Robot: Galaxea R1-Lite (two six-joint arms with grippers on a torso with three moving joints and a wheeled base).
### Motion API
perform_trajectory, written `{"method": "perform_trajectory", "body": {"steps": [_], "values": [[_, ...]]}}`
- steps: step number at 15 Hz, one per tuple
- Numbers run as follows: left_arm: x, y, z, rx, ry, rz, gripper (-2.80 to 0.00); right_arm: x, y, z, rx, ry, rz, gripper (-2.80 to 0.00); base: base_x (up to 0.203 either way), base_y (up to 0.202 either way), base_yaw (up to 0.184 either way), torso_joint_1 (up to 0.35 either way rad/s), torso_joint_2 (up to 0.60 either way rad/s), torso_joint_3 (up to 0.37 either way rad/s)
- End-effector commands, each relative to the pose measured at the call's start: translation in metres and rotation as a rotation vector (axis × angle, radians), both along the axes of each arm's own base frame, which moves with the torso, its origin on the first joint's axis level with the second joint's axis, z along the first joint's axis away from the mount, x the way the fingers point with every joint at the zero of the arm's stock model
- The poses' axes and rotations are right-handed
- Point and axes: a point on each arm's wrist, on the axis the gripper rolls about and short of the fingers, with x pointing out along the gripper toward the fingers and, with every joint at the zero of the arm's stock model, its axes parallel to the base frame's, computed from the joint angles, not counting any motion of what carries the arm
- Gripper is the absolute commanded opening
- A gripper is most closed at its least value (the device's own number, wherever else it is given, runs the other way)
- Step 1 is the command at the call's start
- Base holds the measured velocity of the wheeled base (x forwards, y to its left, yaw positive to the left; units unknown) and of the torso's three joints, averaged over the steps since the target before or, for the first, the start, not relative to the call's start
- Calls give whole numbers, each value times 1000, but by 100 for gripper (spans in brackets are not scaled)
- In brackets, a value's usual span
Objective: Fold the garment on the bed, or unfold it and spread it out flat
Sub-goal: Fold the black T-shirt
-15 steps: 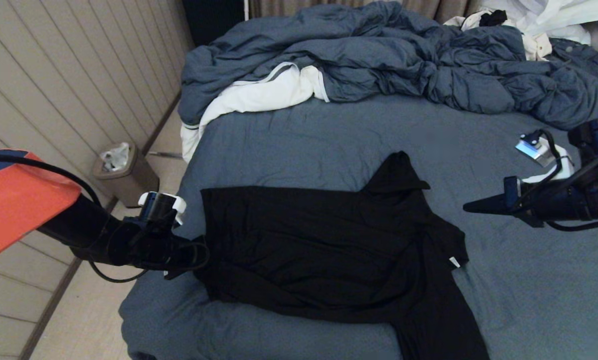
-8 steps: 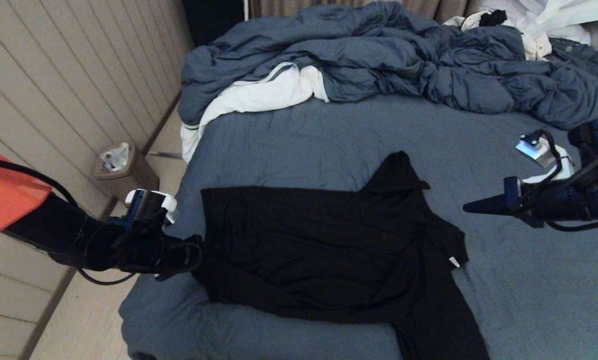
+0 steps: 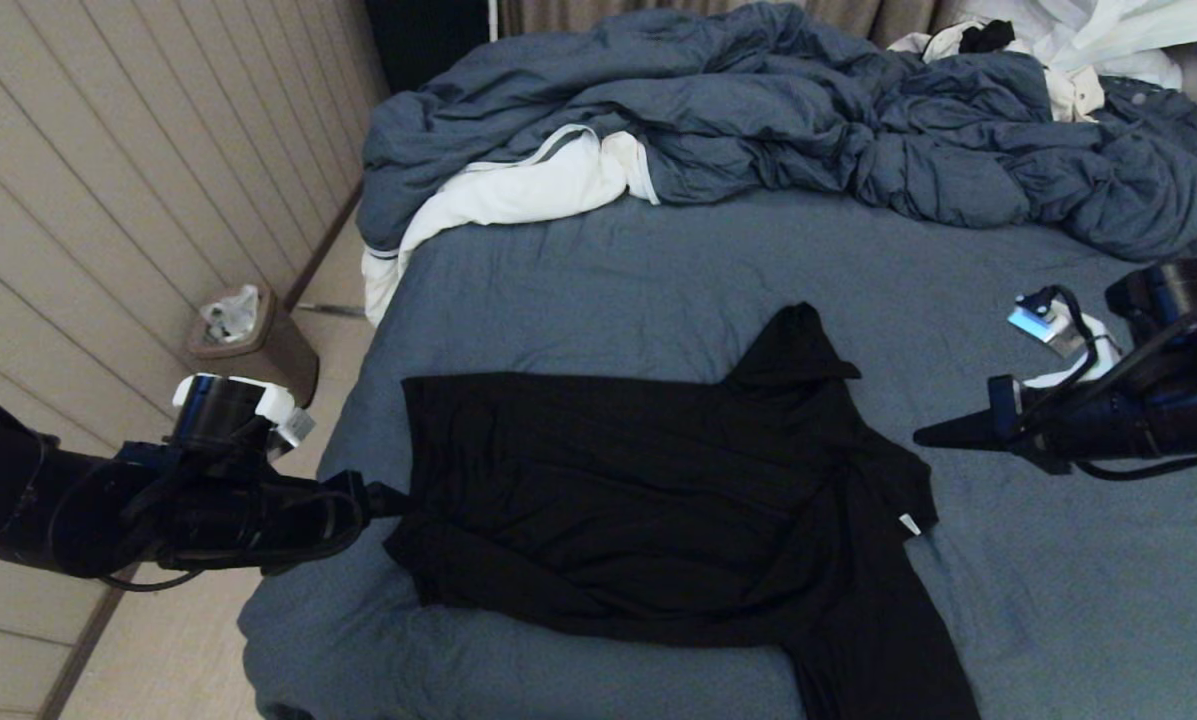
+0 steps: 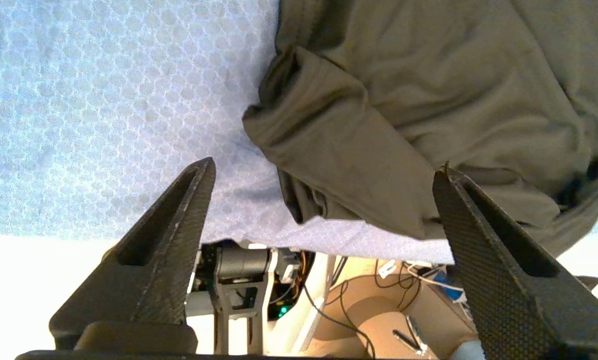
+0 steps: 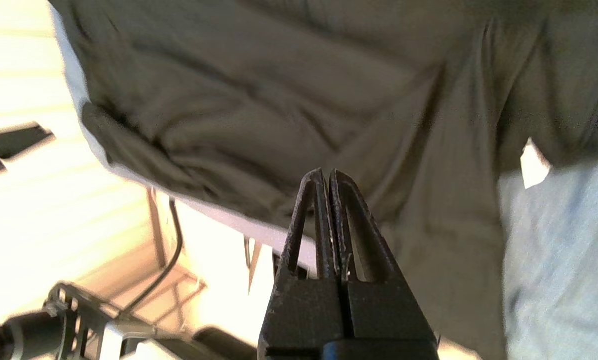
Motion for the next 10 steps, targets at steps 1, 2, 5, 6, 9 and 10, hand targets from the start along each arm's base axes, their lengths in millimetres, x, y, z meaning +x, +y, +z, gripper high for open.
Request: {"method": "perform_trajectory", "body": {"steps": [1,2,5,6,9,10], "values": [[-3,1,5,-12,-19,-1,0,-6,1,-21,11,79,7,-280,0,0,0,0,0,0],[-3,0,5,-13,-23,-2,0,-12,1,-29,1,97,13,-280,0,0,0,0,0,0],[-3,0,3,-11,-17,-1,0,-36,-15,-43,-36,124,-15,-280,0,0,0,0,0,0],[-3,1,4,-14,-20,0,0,-40,-19,-49,-51,137,-19,-280,0,0,0,0,0,0],[-4,1,6,-16,-25,4,-280,-50,-29,-64,-75,174,-34,-280,0,0,0,0,0,0],[-4,1,6,-16,-27,7,-280,-53,-31,-68,-91,183,-29,-280,0,0,0,0,0,0]]}}
